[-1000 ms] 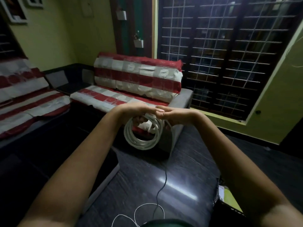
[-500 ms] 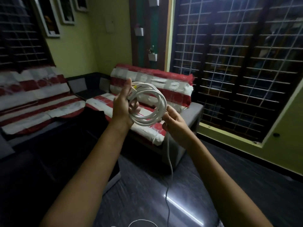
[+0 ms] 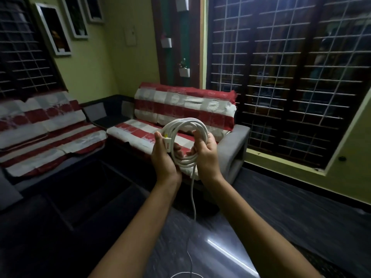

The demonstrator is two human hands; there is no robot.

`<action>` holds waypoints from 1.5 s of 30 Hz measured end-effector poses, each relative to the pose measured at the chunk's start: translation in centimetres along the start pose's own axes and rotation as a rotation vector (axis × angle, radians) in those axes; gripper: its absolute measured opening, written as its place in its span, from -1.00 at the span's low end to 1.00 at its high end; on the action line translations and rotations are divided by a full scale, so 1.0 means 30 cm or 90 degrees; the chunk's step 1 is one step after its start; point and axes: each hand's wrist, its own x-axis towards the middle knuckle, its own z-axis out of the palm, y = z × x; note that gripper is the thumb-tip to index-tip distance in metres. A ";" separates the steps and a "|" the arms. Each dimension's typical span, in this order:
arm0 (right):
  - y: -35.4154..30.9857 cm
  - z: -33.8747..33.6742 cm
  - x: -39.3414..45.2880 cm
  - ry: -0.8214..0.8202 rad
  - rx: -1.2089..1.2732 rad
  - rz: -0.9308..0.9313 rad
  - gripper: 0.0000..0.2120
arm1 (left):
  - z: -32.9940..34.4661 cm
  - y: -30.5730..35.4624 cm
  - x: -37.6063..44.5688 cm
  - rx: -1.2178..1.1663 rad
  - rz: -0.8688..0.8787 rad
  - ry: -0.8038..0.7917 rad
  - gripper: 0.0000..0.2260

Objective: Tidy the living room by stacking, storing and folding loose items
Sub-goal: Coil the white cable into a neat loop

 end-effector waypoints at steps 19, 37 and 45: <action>-0.022 0.099 0.098 -0.544 -0.618 0.147 -0.76 | -0.128 0.124 0.172 0.717 -0.041 -0.446 -0.11; -0.068 -0.069 0.112 -0.622 -0.468 0.274 -0.78 | -0.063 0.339 0.265 0.725 0.001 -0.543 -0.79; 0.017 -0.016 0.016 -0.405 -0.175 0.193 -0.53 | -0.052 0.333 0.283 0.277 -0.009 -0.198 -0.70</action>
